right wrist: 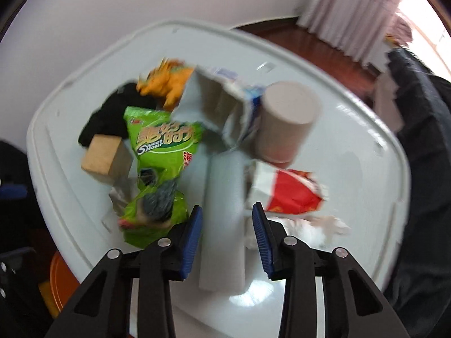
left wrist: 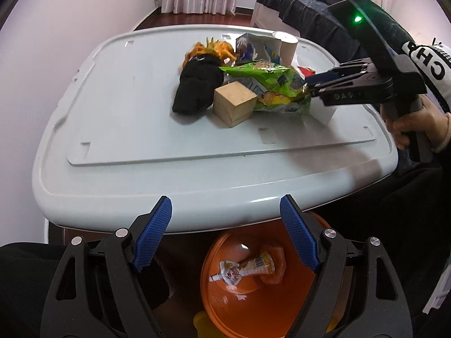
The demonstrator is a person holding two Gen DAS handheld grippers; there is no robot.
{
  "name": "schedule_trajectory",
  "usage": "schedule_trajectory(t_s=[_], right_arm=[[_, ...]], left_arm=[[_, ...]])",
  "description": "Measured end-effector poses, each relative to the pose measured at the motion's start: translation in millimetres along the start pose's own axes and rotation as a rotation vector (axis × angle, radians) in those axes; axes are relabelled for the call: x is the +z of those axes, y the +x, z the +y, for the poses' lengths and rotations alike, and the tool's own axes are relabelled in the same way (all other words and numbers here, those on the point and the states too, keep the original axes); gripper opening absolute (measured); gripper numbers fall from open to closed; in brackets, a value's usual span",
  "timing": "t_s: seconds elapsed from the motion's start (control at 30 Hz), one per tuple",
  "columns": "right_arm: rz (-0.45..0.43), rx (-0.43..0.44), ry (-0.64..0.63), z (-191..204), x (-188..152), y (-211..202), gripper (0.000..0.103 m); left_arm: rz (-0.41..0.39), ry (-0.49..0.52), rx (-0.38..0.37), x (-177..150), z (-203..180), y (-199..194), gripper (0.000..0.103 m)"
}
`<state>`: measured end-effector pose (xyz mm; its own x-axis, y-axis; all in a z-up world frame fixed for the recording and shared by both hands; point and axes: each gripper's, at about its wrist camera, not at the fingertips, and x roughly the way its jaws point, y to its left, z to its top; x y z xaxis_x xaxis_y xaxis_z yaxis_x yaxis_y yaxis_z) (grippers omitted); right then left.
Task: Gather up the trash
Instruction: 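Grasp the white foam tube with the right gripper and lift it, then grasp the green snack bag with the left gripper while the right gripper holds the foam tube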
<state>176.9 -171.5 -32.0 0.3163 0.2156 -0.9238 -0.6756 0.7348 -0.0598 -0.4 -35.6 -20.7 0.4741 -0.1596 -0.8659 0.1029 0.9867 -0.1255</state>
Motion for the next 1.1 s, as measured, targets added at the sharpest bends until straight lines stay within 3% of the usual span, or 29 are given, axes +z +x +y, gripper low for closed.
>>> schedule_trajectory(t_s=[0.1, 0.33, 0.6, 0.73, 0.9, 1.1], right_arm=[[0.004, 0.000, -0.009, 3, 4, 12, 0.038], [-0.021, -0.019, 0.100, -1, -6, -1, 0.022], [-0.244, 0.005, 0.390, -35, -66, -82, 0.022], [-0.331, -0.001, 0.507, -46, -99, -108, 0.023], [-0.421, 0.006, 0.657, -66, -123, -127, 0.024], [-0.477, 0.036, 0.742, -80, -133, -135, 0.025]], left_arm=[[0.009, -0.007, -0.006, 0, 2, 4, 0.077], [0.019, -0.016, -0.009, 5, 2, 6, 0.077], [-0.010, -0.030, -0.077, 38, -19, 6, 0.077], [-0.041, -0.017, -0.115, 72, -47, 8, 0.077], [-0.040, -0.041, -0.105, 110, -77, 26, 0.077], [-0.011, -0.063, -0.020, 143, -106, 56, 0.077]])
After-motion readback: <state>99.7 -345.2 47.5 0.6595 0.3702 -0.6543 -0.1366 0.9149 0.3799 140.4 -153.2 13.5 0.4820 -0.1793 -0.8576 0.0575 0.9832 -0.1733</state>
